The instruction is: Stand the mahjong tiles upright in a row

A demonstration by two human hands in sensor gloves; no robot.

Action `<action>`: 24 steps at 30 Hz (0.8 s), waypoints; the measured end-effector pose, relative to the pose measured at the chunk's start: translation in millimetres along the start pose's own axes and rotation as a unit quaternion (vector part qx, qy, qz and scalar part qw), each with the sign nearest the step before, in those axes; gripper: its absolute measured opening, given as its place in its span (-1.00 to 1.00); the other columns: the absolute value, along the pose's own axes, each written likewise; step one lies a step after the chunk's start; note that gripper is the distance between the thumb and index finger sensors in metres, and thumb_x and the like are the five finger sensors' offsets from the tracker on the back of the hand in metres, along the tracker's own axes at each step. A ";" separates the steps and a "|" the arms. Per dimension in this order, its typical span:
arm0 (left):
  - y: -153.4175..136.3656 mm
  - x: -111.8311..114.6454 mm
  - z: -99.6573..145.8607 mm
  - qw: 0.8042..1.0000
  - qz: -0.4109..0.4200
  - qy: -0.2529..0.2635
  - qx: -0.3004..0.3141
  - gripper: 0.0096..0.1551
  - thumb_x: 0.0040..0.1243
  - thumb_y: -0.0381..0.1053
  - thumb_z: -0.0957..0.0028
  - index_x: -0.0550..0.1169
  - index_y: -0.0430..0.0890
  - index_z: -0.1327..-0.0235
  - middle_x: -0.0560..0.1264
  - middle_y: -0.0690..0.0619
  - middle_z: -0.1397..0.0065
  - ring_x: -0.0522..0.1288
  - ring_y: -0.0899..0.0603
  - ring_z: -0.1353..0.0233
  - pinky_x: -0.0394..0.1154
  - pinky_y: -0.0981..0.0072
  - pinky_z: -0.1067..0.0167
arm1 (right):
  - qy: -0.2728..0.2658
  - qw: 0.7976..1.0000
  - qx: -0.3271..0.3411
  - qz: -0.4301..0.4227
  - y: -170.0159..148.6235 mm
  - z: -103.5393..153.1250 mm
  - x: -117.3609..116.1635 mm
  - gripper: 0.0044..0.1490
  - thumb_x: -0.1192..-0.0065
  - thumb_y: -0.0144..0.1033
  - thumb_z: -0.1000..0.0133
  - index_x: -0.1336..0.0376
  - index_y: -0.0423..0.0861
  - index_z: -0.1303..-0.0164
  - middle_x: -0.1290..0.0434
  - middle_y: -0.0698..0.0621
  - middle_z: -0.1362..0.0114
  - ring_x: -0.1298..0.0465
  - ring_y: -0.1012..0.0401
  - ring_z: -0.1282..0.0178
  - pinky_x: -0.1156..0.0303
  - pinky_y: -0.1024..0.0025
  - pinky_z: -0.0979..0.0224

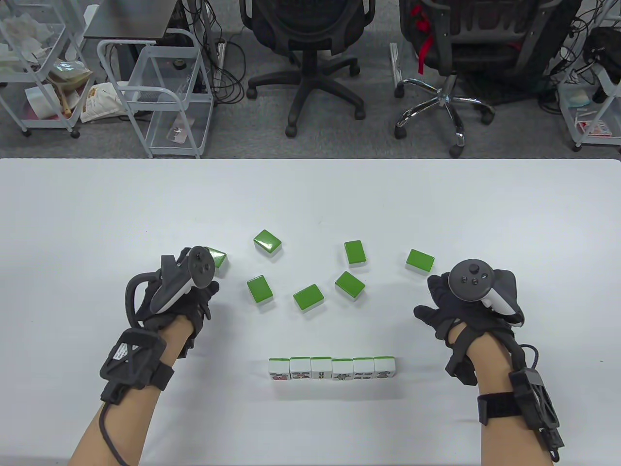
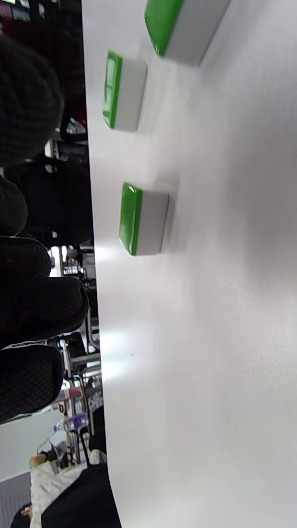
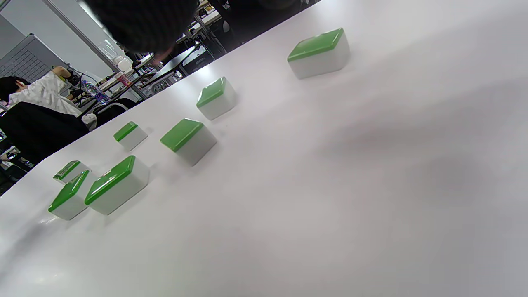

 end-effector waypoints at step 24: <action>48.6 37.2 -84.4 0.993 -0.080 -0.057 -0.060 -0.07 0.26 0.40 0.45 0.33 0.17 -0.28 0.52 0.12 -0.41 0.76 0.02 -0.12 0.64 0.14 -0.14 | -0.017 0.998 -0.017 0.051 -0.2 1.0 4.0 0.08 -0.24 0.05 0.14 0.07 -0.27 -0.41 0.18 -0.37 -0.55 0.15 -0.45 -0.47 0.02 -0.47 -0.34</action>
Point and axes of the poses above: the tracker on the back of each hand, its own y axis roughly to the thumb side, its own z axis roughly from the fingertips to the wrist, x = y × z, the point moved 1 cm from there along -z, roughly from the wrist to the fingertips
